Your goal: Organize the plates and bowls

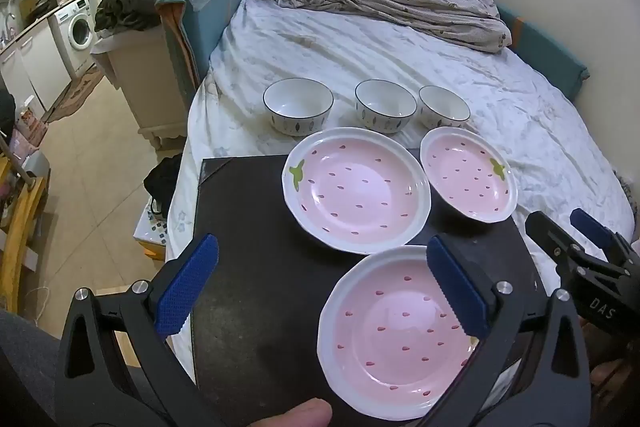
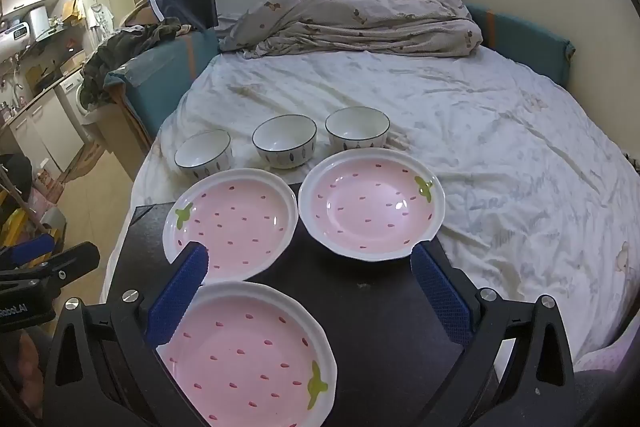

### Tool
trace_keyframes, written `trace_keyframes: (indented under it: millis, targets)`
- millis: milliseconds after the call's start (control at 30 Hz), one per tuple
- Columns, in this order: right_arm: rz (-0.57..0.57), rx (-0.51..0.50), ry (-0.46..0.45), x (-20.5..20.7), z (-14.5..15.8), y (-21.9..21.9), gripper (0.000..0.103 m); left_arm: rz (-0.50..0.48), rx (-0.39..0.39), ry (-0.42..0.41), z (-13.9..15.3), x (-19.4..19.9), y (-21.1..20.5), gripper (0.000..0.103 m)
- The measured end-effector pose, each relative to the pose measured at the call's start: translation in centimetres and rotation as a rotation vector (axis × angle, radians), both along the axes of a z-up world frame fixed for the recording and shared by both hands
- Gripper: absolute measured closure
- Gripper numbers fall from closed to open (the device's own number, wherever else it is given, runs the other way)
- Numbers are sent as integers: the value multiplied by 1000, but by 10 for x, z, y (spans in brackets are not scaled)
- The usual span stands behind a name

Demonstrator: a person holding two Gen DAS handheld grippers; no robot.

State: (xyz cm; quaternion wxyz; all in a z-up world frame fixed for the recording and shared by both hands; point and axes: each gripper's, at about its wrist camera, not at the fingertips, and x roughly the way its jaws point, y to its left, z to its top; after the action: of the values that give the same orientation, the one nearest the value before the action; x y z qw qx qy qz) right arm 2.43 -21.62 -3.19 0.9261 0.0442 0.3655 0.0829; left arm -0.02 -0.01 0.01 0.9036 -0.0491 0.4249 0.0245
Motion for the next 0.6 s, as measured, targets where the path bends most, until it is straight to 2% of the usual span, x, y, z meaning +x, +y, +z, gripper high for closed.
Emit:
trace_keyframes:
  millis: [600]
  targets:
    - [-7,13,25,3,-5,-3,0,1,-1,6,0,0,0,0]
